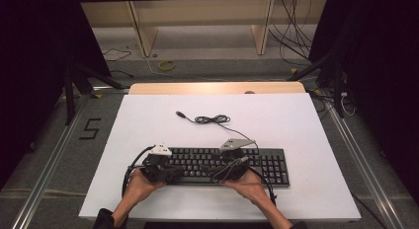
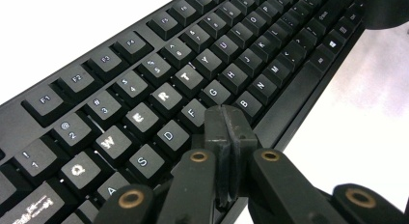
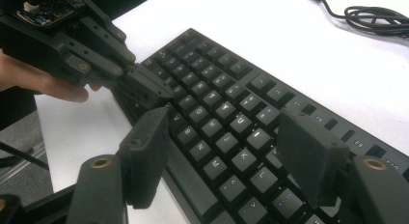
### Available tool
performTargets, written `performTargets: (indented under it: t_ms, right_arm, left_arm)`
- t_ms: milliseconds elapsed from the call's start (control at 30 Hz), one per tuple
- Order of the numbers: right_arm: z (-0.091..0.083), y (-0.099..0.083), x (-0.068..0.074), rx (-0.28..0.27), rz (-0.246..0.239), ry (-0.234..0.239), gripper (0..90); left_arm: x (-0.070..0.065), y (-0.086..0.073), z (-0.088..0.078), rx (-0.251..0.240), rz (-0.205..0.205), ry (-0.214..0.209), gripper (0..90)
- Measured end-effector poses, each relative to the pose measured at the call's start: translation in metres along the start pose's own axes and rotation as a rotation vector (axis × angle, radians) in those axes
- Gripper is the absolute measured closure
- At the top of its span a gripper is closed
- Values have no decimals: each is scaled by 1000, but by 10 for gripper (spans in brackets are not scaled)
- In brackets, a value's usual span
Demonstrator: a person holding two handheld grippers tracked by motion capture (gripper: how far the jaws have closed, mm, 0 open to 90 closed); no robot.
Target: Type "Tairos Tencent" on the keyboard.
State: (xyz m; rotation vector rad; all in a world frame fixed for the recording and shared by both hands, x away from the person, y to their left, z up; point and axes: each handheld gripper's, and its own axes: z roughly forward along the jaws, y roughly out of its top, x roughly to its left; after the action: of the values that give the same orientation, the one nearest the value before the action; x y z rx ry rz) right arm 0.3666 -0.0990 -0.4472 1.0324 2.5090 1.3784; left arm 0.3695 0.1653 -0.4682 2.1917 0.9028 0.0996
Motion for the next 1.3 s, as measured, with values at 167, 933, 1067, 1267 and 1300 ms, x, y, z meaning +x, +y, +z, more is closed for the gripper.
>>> performTargets:
  t_ms: [167,933,1067,1267,1300]
  right_arm:
    - [0,0,0,-1,-2,0,367]
    - [-1,1,0,-3,-4,-4,369]
    - [-1,1,0,-3,-4,-4,369]
    - [0,0,0,0,-2,-1,367]
    - [0,0,0,0,-4,-1,367]
  left_arm:
    - [1,-1,3,23,5,5,889]
    - [2,2,-6,-22,-15,3,826]
    - [2,4,-10,-38,-21,-9,766]
    - [2,6,-13,-52,-32,-16,659]
    - [2,6,-13,-51,-30,-21,643]
